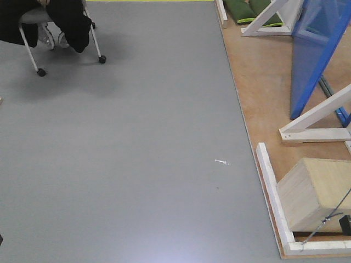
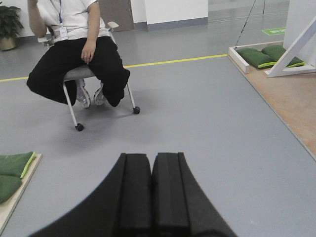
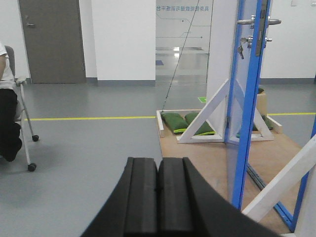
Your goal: Move to blue door and open it
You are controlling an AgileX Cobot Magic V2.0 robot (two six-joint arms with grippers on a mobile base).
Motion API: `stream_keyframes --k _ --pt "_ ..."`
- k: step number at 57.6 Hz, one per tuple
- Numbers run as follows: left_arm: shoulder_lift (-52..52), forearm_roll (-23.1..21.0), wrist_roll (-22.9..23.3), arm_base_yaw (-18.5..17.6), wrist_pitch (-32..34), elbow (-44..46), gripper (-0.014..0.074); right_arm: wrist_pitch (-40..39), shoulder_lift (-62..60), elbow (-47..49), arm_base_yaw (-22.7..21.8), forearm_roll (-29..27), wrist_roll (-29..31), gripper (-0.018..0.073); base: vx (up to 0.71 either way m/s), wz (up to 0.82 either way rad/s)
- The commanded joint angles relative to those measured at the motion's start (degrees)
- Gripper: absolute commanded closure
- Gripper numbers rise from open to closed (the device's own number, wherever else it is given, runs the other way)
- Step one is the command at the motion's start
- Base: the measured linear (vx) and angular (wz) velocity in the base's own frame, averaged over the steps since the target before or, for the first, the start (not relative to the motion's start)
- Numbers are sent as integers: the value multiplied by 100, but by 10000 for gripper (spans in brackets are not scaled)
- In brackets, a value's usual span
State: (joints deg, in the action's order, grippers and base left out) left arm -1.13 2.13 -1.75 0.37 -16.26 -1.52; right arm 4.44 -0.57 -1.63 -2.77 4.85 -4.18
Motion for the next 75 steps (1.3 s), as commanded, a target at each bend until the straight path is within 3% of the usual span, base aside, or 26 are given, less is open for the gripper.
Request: stream_keyframes --k 1,36,55,75 --pt "-50 -45 14 -14 494 -26 526 -480 -113 -114 -28 64 38 557 50 -9" --pt "-50 -45 14 -14 494 -26 526 -480 -107 -114 -28 64 38 557 50 -7" --pt "-50 -45 14 -14 494 -26 526 -480 -105 -114 374 64 38 557 50 -6" --pt "-50 -45 14 -14 494 -26 526 -480 -105 -114 374 64 38 557 49 -2"
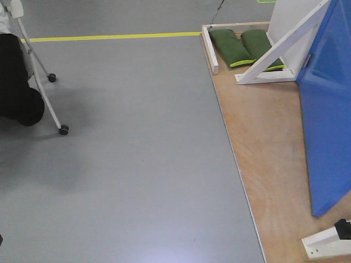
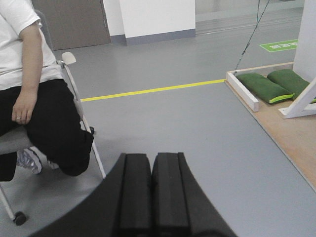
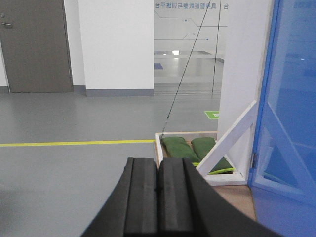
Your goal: Move to blue door and open it
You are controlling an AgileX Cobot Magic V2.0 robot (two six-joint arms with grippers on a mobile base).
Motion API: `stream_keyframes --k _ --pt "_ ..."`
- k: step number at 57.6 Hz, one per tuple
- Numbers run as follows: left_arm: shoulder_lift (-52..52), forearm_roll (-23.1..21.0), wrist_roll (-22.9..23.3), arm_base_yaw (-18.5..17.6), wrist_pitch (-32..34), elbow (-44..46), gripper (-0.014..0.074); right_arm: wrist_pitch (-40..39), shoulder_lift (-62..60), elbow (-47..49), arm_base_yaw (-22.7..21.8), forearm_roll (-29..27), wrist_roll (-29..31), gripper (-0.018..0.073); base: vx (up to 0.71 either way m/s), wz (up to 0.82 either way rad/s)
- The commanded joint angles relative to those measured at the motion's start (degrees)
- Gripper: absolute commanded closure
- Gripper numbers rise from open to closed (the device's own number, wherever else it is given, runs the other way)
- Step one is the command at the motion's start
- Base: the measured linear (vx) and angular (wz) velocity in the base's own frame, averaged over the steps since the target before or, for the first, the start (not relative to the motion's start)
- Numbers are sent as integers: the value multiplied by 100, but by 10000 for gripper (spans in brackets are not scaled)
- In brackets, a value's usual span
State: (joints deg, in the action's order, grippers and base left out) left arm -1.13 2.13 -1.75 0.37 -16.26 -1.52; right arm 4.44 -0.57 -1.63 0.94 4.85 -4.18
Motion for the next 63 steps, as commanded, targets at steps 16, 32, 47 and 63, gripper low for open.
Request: stream_keyframes --k 16,32,47,63 --pt "-50 -45 14 -14 494 -26 526 -480 -105 -114 3 64 38 557 44 1" --pt "-50 -45 14 -14 494 -26 526 -480 -105 -114 3 64 38 557 39 3" --pt "-50 -45 14 -14 494 -26 526 -480 -105 -103 3 64 38 557 30 5" --pt "-39 -45 14 -14 494 -26 526 -480 -105 -103 -3 64 38 557 18 6"
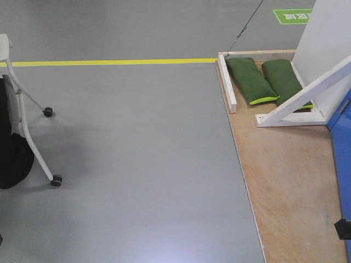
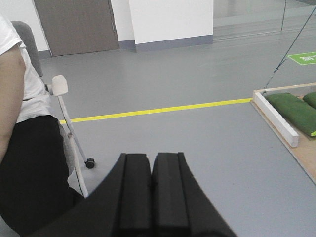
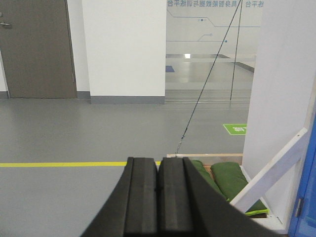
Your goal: Move to blue door and open it
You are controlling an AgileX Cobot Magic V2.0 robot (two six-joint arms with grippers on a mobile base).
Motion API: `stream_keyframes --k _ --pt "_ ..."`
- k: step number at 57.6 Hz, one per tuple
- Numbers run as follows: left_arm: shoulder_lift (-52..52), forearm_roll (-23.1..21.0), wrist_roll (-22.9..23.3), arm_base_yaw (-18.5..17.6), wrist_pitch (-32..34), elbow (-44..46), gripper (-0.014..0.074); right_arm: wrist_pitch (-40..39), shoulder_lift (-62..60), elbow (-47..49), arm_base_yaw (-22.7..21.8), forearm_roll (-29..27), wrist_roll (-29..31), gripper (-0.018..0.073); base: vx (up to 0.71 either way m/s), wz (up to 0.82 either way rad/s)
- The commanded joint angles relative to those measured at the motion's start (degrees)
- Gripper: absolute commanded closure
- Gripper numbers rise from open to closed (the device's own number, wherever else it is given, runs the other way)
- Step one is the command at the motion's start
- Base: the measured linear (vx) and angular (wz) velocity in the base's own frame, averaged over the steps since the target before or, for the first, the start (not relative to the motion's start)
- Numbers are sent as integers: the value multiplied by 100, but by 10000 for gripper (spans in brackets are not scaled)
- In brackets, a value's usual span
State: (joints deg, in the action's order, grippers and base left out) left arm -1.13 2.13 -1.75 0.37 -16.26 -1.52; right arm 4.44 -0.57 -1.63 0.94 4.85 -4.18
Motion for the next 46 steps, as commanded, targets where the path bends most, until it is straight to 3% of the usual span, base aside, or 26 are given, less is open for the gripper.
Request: stream_keyframes --k 1,46 --pt "-39 -45 14 -14 494 -26 526 -480 -105 -103 -3 64 38 557 11 4" --pt "-38 -45 14 -14 494 -26 526 -480 -100 -103 -1 64 38 557 0 0"
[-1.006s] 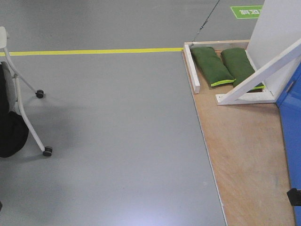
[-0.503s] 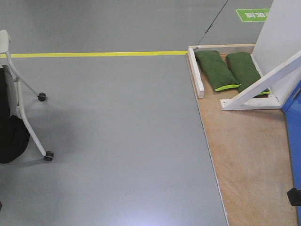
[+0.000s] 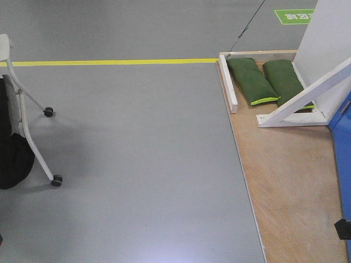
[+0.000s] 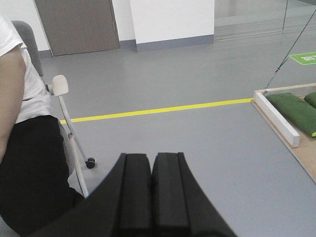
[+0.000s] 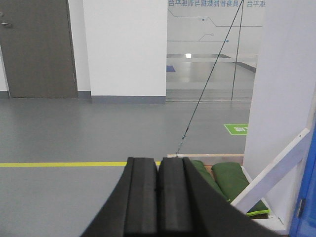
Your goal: Move to blue door and open it
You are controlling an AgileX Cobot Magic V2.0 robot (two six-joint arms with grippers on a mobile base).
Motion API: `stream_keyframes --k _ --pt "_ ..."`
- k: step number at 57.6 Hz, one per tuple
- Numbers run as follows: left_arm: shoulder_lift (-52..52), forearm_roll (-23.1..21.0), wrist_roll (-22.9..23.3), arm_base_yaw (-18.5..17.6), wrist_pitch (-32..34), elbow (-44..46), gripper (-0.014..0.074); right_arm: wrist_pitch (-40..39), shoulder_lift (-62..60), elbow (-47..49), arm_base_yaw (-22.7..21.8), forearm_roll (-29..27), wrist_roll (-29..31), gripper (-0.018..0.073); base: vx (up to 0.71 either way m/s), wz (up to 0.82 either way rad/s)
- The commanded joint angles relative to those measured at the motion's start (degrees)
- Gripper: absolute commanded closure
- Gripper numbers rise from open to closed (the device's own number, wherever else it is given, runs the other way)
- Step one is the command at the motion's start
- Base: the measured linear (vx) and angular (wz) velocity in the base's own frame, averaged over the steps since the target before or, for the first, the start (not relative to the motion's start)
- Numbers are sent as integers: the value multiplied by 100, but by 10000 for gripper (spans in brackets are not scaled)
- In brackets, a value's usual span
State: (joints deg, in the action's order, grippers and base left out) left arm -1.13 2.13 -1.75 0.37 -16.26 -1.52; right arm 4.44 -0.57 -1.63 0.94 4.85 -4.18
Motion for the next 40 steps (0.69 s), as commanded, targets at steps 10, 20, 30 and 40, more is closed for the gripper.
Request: stream_keyframes --k 10,20,30,40 --pt "-38 -45 14 -14 494 -26 526 -480 -101 -109 -1 64 38 557 0 0" --pt "-38 -45 14 -14 494 -26 526 9 -1 47 -1 -124 38 557 0 0" --pt "-38 -45 14 -14 494 -26 526 1273 783 1137 -1 -22 38 557 0 0" --pt "-38 -45 14 -14 494 -26 526 1880 1898 2720 -1 -9 38 557 0 0"
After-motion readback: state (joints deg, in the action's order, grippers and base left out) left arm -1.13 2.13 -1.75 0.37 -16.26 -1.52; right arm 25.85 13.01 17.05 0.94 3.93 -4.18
